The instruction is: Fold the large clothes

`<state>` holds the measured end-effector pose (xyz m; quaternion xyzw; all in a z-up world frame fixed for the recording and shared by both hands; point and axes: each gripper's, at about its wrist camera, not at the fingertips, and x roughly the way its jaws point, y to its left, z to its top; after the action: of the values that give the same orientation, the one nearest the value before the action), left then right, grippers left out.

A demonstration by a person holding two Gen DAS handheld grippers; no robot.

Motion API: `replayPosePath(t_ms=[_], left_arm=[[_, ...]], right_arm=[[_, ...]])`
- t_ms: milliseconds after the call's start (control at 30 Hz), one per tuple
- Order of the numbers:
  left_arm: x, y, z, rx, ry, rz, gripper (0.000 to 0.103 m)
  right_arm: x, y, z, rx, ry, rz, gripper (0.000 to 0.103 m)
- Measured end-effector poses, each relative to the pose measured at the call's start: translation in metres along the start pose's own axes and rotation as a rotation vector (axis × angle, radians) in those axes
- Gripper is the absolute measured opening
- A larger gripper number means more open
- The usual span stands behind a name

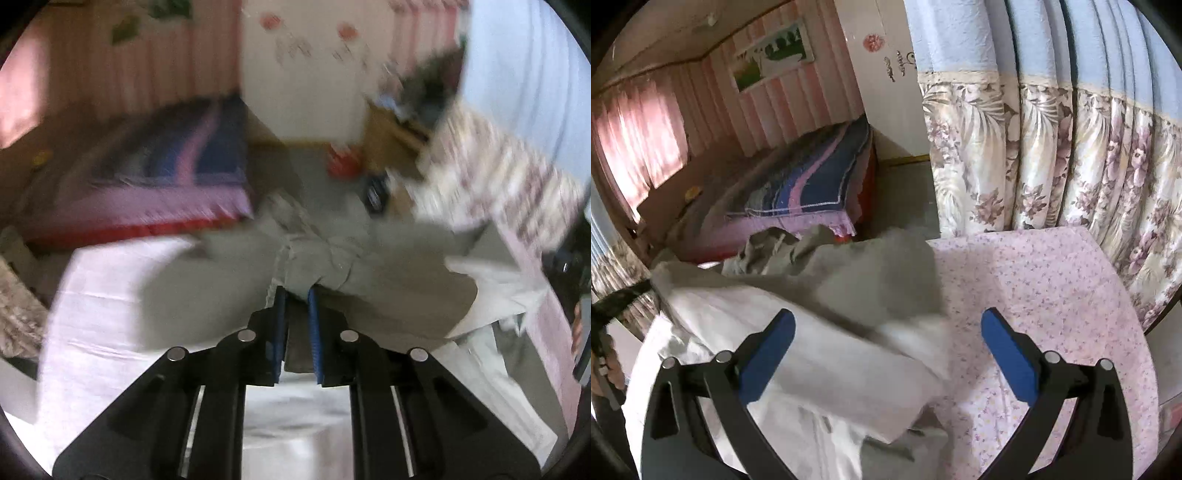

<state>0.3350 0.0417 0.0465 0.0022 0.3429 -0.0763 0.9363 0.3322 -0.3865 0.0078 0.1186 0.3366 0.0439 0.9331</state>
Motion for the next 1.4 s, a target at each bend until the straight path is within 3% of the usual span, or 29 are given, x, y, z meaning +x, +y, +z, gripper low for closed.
replayPosePath(t_ms=[100,167,233,267,300,333,500,667,733,767,833,867,900,967,1100,1167,1200,1267,1367,1400], left_arm=[[-0.038,0.044,-0.006,-0.004,-0.068,0.124,0.011],[-0.042,0.068,-0.027,0.034,-0.016,0.135,0.014],[-0.032,0.086,-0.057,0.08,0.063,0.259,0.036],[-0.029,0.091,-0.069,0.095,0.087,0.301,0.061],[-0.026,0.1,-0.083,0.104,0.106,0.34,0.076],[-0.026,0.109,-0.093,0.09,0.117,0.35,0.077],[-0.024,0.131,-0.091,-0.053,0.13,0.274,0.088],[-0.008,0.101,-0.058,-0.093,0.11,0.122,0.096],[0.011,0.083,-0.044,-0.074,0.151,0.061,0.098],[0.022,0.073,-0.042,-0.067,0.185,0.044,0.097],[0.049,0.056,-0.04,-0.052,0.278,0.018,0.08],[0.058,0.051,-0.041,-0.049,0.307,0.007,0.049],[0.067,0.047,-0.042,-0.053,0.332,0.007,0.027],[0.07,0.044,-0.043,-0.062,0.311,0.004,0.014],[0.011,0.055,-0.02,-0.127,0.03,-0.048,0.012],[-0.015,0.068,-0.022,-0.118,-0.065,-0.036,0.012],[-0.015,0.071,-0.026,-0.111,-0.066,-0.042,0.013],[-0.001,0.077,-0.042,-0.074,0.008,-0.05,0.014],[0.039,0.09,-0.076,-0.05,0.144,-0.002,0.017],[0.051,0.094,-0.087,-0.055,0.173,0.007,0.018]], right_arm=[[0.004,0.007,-0.001,-0.027,0.023,0.004,0.101],[0.01,0.013,-0.002,-0.06,0.04,-0.012,0.101],[0.017,0.02,-0.004,-0.101,0.061,-0.041,0.101],[0.021,0.022,-0.005,-0.117,0.072,-0.054,0.101],[0.025,0.025,-0.005,-0.135,0.084,-0.072,0.101],[0.028,0.028,-0.006,-0.147,0.091,-0.079,0.101],[0.039,0.044,-0.003,-0.196,0.112,-0.092,0.101],[0.042,0.053,-0.003,-0.215,0.115,-0.099,0.101],[0.044,0.051,-0.004,-0.2,0.12,-0.095,0.101],[0.045,0.051,-0.005,-0.194,0.122,-0.093,0.101],[0.047,0.05,-0.008,-0.188,0.126,-0.091,0.101],[0.047,0.05,-0.009,-0.188,0.124,-0.093,0.101],[0.047,0.05,-0.009,-0.189,0.121,-0.093,0.101],[0.045,0.052,-0.009,-0.196,0.092,-0.087,0.101],[0.031,0.061,-0.004,-0.25,-0.077,-0.106,0.101],[0.037,0.067,-0.002,-0.276,-0.073,-0.11,0.101],[0.044,0.071,-0.002,-0.293,-0.052,-0.087,0.1],[0.063,0.082,-0.005,-0.333,0.004,-0.058,0.097],[0.096,0.09,-0.016,-0.398,0.112,-0.049,0.07],[0.11,0.089,-0.023,-0.435,0.155,-0.075,0.067]])
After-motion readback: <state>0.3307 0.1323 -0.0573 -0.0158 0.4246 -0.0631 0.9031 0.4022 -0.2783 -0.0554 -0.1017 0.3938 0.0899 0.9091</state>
